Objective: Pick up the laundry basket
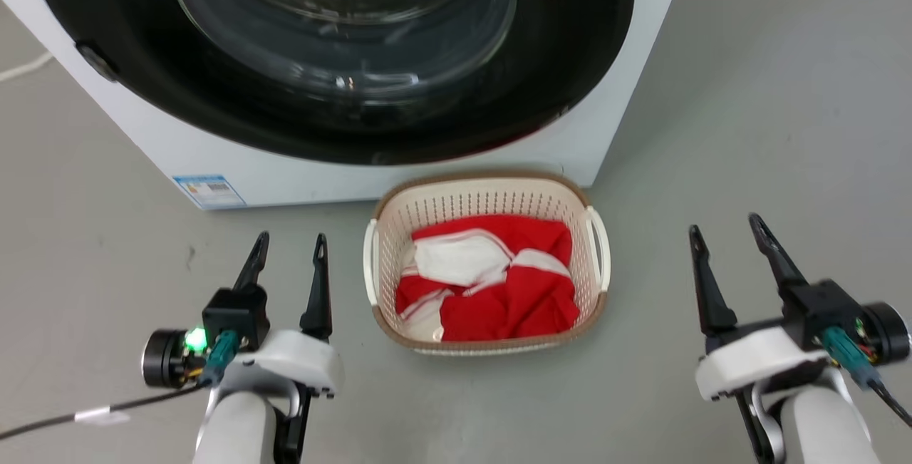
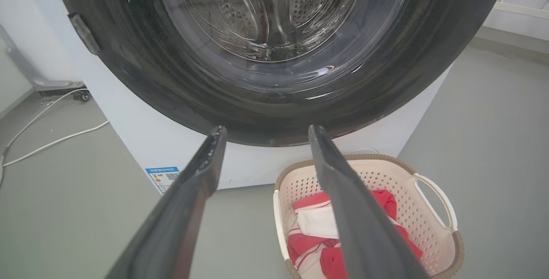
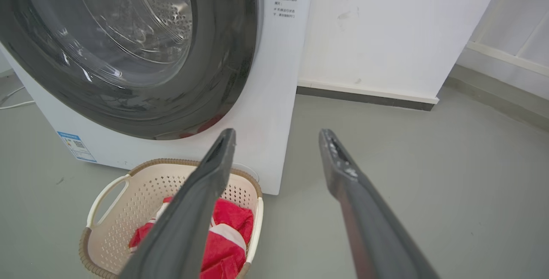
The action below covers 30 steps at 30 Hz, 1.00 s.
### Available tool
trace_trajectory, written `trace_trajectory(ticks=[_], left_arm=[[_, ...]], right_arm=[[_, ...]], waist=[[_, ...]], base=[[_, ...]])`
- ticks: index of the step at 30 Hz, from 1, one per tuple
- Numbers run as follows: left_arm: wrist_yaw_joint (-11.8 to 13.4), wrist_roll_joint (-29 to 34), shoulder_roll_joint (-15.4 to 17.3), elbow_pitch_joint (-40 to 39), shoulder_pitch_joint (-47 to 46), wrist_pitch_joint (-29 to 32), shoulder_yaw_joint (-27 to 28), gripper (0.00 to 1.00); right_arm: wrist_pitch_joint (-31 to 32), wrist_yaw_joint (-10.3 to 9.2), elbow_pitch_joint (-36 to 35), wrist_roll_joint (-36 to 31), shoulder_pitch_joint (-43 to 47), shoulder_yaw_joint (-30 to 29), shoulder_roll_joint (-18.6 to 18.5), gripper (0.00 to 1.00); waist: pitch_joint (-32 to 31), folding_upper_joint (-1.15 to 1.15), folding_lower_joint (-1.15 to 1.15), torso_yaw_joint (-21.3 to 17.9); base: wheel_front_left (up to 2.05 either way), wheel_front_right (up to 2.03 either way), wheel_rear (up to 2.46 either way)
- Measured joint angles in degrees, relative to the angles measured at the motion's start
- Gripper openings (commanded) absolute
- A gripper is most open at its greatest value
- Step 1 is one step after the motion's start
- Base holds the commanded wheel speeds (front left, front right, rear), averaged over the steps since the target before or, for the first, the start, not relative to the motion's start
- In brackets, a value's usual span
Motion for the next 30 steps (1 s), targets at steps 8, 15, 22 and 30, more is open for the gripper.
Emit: trace_trajectory(ticks=[8,15,22,30], left_arm=[[-1.5,0.5,0.6,9.9,-9.6,0.0,-0.5,1.0],[-2.7,0.5,1.8,19.3,-19.6,0.0,-1.1,1.0],[-3.5,0.3,3.8,27.0,-28.5,0.0,-1.3,1.0],[-4.3,0.2,5.4,38.4,-37.9,0.0,-3.1,1.0]], right_arm=[[0.0,0.0,8.8,-1.9,-9.9,1.6,0.0,1.0],[0.0,0.0,18.1,-5.3,-19.5,3.7,0.0,1.0],[0.0,0.0,27.1,-8.3,-28.4,5.6,0.0,1.0],[0.0,0.01,38.4,-10.7,-38.4,6.5,-0.6,1.0]], waist=[[7.9,0.0,0.0,-0.8],[15.2,0.0,0.01,-1.2],[22.0,0.0,0.0,-1.9],[28.6,0.0,0.0,-2.3]], base=[[0.0,0.0,0.0],[0.0,0.0,0.0],[0.0,0.0,0.0],[0.0,0.0,0.0]])
